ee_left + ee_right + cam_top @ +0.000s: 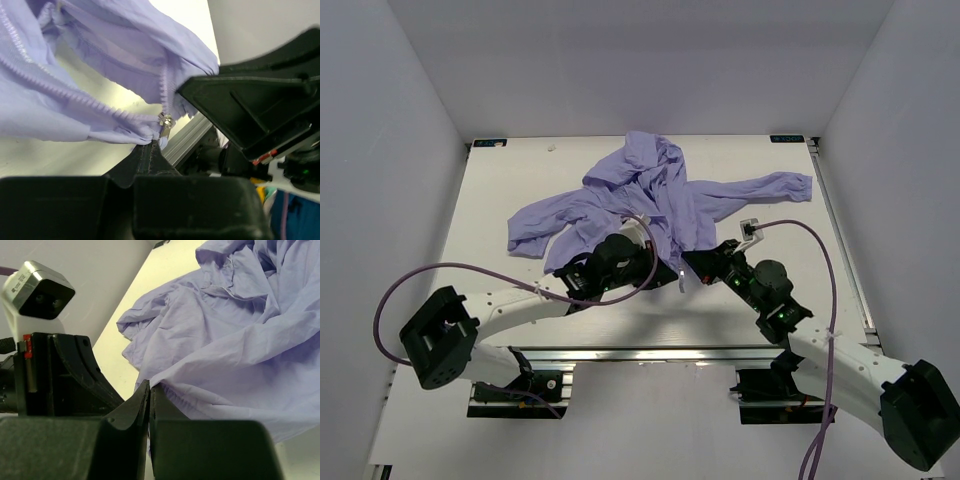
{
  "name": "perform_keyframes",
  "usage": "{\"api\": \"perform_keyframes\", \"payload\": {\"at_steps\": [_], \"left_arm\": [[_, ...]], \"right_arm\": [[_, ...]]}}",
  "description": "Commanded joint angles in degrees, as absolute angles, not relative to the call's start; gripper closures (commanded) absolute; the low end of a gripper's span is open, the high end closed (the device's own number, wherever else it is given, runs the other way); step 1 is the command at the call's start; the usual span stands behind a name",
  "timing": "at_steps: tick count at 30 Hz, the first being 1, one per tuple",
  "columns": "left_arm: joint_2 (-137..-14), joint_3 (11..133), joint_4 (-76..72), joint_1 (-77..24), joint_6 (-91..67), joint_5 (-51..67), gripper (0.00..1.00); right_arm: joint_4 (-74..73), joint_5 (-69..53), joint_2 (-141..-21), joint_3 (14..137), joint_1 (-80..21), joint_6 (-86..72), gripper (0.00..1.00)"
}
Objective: Zip up the jacket
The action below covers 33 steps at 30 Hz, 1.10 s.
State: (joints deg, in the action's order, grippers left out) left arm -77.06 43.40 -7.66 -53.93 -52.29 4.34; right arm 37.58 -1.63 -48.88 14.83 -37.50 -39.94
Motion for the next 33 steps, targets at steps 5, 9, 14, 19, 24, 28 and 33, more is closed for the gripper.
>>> {"api": "perform_keyframes", "payload": {"at_steps": [5, 9, 14, 19, 24, 28, 33], "left_arm": [[-77.8, 46.8, -3.9, -56.1, -44.0, 11.1, 1.00], [-77.5, 46.9, -1.9, -56.7, -40.3, 14.4, 1.00], [-76.0, 46.0, 1.5, -57.0, -39.6, 13.9, 1.00], [-74.7, 46.3, 5.9, -57.0, -42.4, 7.7, 0.97], [-74.6, 49.6, 12.4, -57.0, -43.7, 4.2, 0.31], [-70.8, 46.7, 11.9, -55.4, -47.2, 2.5, 0.02], [-67.5, 39.7, 1.0, -48.3, -51.8, 10.7, 0.02]], "right_arm": [[37.5, 1.9, -52.7, 20.6, -37.3, -39.6, 1.00], [38.6, 2.5, -55.5, 22.8, -37.2, -39.6, 1.00], [35.0, -1.6, -56.4, 25.7, -36.8, -38.8, 1.00], [32.4, -3.7, -54.1, 23.7, -36.8, -38.3, 1.00], [27.0, -5.4, -50.9, 22.6, -36.7, -37.7, 1.00], [24.4, -6.9, -50.1, 22.3, -36.7, -37.4, 1.00], [24.7, -9.4, -50.9, 21.1, -36.8, -38.2, 1.00]]}}
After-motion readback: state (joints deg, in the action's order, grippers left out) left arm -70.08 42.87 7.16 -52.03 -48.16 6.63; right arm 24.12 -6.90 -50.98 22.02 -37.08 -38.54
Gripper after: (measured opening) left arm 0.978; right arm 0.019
